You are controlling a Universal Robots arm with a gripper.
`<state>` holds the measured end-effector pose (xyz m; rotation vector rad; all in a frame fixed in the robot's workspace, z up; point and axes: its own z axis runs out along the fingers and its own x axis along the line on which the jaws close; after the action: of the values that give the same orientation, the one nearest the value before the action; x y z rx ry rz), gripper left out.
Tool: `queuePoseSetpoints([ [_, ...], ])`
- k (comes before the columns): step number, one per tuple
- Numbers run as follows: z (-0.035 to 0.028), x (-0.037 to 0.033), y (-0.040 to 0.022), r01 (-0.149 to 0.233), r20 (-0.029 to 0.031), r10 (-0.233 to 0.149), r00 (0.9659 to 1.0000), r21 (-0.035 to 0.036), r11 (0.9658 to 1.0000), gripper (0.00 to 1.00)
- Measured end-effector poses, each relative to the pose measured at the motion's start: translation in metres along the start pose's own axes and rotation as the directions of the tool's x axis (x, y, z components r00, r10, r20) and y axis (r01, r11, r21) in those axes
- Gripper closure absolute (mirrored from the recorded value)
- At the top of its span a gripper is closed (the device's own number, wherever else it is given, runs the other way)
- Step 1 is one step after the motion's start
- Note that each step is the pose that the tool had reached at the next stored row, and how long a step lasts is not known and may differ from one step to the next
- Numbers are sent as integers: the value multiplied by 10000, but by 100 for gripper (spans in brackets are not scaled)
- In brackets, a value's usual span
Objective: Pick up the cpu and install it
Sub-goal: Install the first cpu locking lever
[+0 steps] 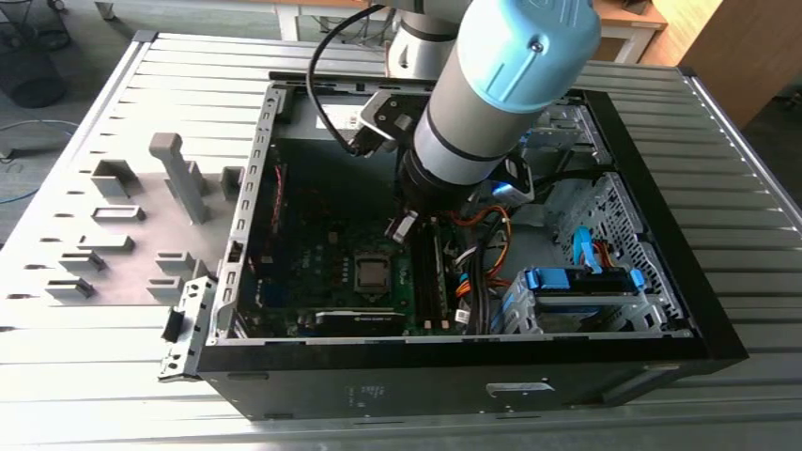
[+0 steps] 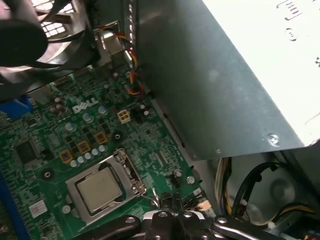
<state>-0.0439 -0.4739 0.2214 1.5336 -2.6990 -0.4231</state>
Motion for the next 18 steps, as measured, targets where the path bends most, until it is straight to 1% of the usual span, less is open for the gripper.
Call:
queuePoseSetpoints([
  [6, -19, 78, -38, 41, -9, -41, 10000, -6, 10000, 89],
  [18, -61, 261, -124, 100, -24, -100, 9999, -14, 9999, 89],
])
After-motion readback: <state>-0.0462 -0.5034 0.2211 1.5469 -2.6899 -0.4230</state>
